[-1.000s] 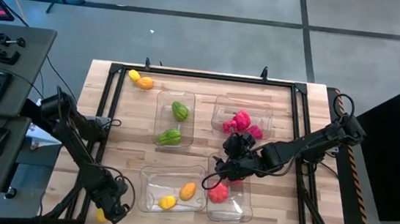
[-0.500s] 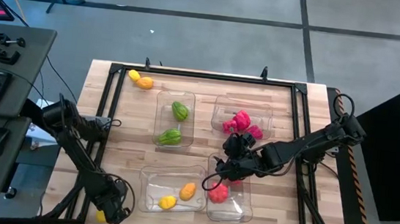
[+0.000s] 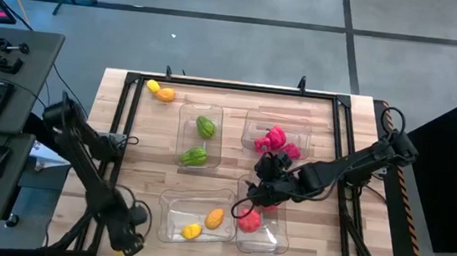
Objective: Sort produce into baskets
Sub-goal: Put the bottom left yellow lemon into the bottom left transparent bin
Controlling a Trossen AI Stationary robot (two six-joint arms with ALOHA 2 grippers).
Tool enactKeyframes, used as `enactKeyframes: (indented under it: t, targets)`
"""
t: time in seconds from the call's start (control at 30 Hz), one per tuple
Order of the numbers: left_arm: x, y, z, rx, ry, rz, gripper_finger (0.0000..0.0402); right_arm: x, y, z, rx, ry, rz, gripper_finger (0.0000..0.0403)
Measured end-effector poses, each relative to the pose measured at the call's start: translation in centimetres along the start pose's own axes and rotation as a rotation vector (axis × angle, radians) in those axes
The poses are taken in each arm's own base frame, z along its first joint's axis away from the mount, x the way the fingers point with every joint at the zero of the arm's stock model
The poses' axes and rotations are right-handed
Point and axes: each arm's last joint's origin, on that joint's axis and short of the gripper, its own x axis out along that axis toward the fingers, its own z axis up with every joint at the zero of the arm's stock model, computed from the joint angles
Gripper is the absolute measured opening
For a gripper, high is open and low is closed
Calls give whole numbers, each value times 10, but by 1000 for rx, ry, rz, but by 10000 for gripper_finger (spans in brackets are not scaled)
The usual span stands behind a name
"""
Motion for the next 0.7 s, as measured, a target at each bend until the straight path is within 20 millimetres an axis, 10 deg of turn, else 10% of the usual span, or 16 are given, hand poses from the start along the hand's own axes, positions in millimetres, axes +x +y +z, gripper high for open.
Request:
enactKeyframes:
  t: [0.4,0.7]
  targets:
    - [-140,18,4,85,-786,-624,129,-54,-10,10,59,-167,108,376]
    - [-118,-24,74,242,-938,-481,143,-64,-4,3,57,-168,145,376]
